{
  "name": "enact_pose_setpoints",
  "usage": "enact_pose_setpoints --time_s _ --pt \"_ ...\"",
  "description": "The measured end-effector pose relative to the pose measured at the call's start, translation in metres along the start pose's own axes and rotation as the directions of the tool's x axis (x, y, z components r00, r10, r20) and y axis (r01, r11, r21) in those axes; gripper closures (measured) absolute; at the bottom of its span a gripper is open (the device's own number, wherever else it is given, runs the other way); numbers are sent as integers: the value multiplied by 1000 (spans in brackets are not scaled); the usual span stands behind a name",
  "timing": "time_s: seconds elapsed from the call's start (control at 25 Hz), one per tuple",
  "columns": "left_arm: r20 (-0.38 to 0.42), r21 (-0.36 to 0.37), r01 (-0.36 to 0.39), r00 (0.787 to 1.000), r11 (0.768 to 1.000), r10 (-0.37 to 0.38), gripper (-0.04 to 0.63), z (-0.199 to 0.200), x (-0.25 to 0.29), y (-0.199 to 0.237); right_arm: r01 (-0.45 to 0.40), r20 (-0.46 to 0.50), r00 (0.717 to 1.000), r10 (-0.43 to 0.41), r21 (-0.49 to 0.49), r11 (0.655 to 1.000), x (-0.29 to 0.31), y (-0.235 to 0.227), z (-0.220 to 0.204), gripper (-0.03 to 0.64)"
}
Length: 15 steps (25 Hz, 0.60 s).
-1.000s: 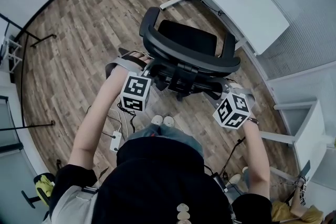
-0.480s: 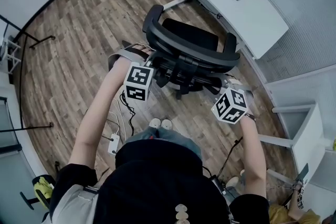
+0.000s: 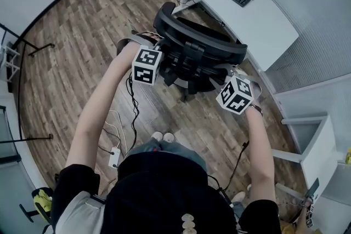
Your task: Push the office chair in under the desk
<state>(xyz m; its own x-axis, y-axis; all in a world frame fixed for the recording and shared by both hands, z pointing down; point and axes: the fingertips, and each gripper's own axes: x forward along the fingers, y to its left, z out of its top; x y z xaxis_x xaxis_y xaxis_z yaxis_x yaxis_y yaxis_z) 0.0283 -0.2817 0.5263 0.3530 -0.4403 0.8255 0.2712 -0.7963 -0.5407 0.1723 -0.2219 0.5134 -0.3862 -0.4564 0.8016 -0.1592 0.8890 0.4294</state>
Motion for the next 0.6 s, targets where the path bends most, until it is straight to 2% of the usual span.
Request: enact_pose_setpoints --time_s 0.44,0.6 --pt "13 49 36 999 998 -37 448 -6 37 47 63 -30 998 -62 38 997 19 -40 -17 491" --pt "40 65 59 997 996 -62 446 -30 48 95 73 -51 996 -70 59 996 32 -88 -6 488"
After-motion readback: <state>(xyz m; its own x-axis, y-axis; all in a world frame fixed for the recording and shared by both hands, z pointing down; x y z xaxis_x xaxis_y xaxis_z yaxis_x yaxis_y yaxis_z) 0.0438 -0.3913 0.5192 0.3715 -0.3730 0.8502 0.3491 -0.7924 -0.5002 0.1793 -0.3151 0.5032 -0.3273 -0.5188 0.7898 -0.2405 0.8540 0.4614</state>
